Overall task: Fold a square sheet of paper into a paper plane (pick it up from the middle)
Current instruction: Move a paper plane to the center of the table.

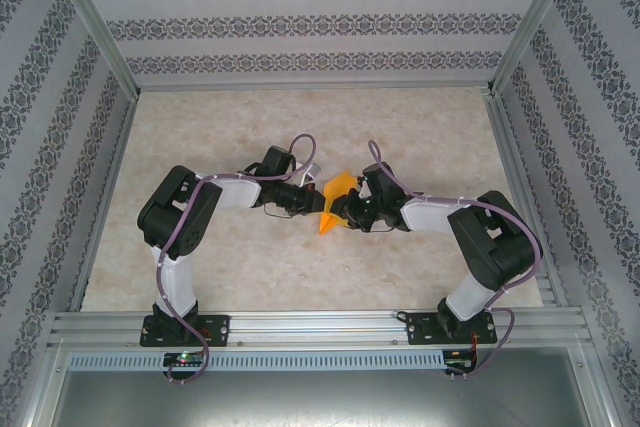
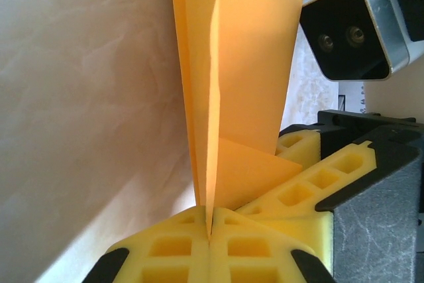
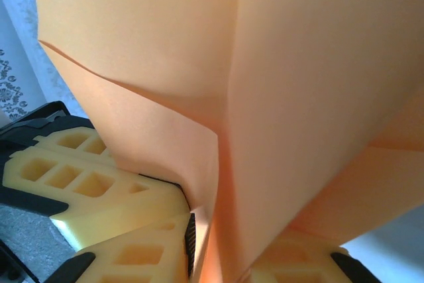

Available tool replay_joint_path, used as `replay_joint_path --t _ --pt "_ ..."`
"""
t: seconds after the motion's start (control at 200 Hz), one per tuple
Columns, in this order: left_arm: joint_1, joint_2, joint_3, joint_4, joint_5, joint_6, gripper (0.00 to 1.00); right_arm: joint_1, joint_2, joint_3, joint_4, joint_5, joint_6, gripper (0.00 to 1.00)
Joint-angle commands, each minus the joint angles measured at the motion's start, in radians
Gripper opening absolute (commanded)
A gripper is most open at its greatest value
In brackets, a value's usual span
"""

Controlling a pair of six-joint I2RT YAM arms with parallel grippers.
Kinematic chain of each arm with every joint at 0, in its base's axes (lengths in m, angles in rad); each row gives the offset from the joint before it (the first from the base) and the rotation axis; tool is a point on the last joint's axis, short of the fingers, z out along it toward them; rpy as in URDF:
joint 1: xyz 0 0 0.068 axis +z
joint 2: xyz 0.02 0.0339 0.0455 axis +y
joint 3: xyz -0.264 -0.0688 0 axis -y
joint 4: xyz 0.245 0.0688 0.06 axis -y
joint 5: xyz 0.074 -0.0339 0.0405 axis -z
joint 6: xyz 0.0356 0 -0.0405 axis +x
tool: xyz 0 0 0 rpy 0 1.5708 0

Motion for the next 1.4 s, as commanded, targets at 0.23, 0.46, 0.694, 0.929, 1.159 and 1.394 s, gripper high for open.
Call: replay_joint_path --t 0.23,0.46,0.694,0.929,1.159,1.394 --pt "0.006 -0.036 -0.008 0.035 0.026 -0.008 0.00 0.021 0.016 0.067 -0.118 0.012 -0.069 0.14" --pt "0.008 -0.045 -0.008 0.030 0.018 -0.012 0.04 0.010 -0.036 0.118 -0.327 0.095 -0.180 0.02" --pt "0.014 -0.083 -0.015 -0.018 0.004 0.011 0.26 0.019 -0.067 0.243 -0.705 0.266 -0.393 0.00" --pt "0.019 -0.178 -0.043 -0.110 -0.023 0.053 0.43 0.037 -0.003 0.339 -0.887 0.349 -0.519 0.00" --pt "0.034 -0.277 -0.097 -0.268 -0.172 0.116 0.47 0.081 0.109 0.419 -0.895 0.379 -0.547 0.09" --pt "0.040 -0.306 -0.136 -0.288 -0.189 0.113 0.50 0.131 0.186 0.472 -0.878 0.413 -0.535 0.17"
